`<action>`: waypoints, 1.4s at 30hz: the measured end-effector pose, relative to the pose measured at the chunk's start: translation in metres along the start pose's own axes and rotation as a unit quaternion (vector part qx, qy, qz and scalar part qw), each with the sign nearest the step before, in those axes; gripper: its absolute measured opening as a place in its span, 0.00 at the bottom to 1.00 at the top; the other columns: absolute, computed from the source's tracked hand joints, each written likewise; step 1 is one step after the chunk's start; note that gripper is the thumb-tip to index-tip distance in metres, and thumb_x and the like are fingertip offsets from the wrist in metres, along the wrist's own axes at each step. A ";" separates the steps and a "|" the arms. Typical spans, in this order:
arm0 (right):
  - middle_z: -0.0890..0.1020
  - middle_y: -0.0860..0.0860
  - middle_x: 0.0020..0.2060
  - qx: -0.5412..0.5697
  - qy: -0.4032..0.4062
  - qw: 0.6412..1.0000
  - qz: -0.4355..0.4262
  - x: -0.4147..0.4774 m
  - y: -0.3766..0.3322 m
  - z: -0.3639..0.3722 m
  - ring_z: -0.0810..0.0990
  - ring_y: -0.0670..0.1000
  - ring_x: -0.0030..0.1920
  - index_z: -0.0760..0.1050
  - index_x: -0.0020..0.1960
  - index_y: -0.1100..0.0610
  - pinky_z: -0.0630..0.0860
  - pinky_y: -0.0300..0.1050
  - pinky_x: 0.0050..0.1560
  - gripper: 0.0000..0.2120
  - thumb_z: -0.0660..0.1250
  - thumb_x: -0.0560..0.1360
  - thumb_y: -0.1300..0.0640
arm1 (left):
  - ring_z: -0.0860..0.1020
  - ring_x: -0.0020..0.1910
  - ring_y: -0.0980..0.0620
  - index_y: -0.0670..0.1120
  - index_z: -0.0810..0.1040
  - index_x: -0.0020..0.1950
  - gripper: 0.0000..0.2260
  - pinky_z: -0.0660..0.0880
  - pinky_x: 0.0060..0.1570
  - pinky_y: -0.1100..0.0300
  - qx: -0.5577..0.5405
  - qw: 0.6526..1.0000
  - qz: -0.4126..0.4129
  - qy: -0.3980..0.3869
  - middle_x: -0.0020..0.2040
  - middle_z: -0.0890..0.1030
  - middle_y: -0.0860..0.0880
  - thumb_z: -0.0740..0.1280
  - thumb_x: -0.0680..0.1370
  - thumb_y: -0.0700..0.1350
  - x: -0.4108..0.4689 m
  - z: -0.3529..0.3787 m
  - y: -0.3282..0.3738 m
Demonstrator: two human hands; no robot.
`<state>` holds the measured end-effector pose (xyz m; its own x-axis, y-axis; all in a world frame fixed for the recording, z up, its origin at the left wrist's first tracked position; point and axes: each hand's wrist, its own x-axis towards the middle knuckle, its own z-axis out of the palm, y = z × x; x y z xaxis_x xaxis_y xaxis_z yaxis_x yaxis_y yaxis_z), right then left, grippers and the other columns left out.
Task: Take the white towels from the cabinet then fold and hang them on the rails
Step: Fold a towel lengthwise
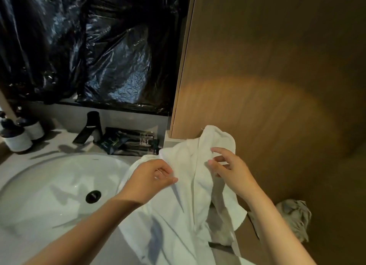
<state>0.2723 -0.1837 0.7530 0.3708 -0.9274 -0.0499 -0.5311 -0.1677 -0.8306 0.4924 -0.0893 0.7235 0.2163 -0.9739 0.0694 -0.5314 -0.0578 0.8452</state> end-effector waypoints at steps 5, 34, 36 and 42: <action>0.81 0.50 0.42 0.002 0.010 1.000 0.007 0.000 0.003 0.013 0.81 0.49 0.44 0.68 0.67 0.42 0.76 0.37 0.42 0.22 0.71 0.75 0.50 | 0.74 0.33 0.61 0.46 0.82 0.42 0.06 0.71 0.36 0.73 -0.023 0.999 -0.006 -0.042 0.37 0.82 0.47 0.77 0.70 0.45 -0.013 0.018 0.003; 0.69 0.32 0.65 -0.071 -0.056 0.965 -0.248 0.037 -0.089 0.015 0.61 0.34 0.70 0.72 0.67 0.39 0.61 0.32 0.67 0.18 0.65 0.78 0.47 | 0.74 0.32 0.64 0.50 0.77 0.41 0.06 0.67 0.33 0.70 0.053 0.983 0.137 0.110 0.33 0.76 0.62 0.66 0.78 0.45 0.019 -0.084 0.059; 0.74 0.36 0.65 -0.049 -0.069 0.967 -0.241 0.043 -0.102 0.017 0.70 0.38 0.67 0.74 0.66 0.41 0.68 0.38 0.66 0.17 0.66 0.78 0.46 | 0.76 0.37 0.64 0.53 0.79 0.40 0.06 0.68 0.35 0.72 0.090 0.978 0.156 0.109 0.37 0.79 0.62 0.69 0.77 0.46 0.024 -0.103 0.068; 0.80 0.51 0.36 -0.007 -0.041 0.952 -0.303 0.049 -0.116 0.011 0.76 0.46 0.37 0.79 0.42 0.57 0.69 0.39 0.39 0.10 0.68 0.77 0.51 | 0.78 0.40 0.62 0.52 0.82 0.39 0.06 0.69 0.38 0.73 0.096 0.966 0.182 0.158 0.36 0.82 0.59 0.71 0.75 0.43 0.040 -0.135 0.084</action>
<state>0.3606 -0.2060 0.8403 0.6704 -0.6300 0.3921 -0.2104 -0.6681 -0.7138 0.5664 -0.1038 0.8689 0.2086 -0.8235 0.5275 -0.7548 0.2074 0.6223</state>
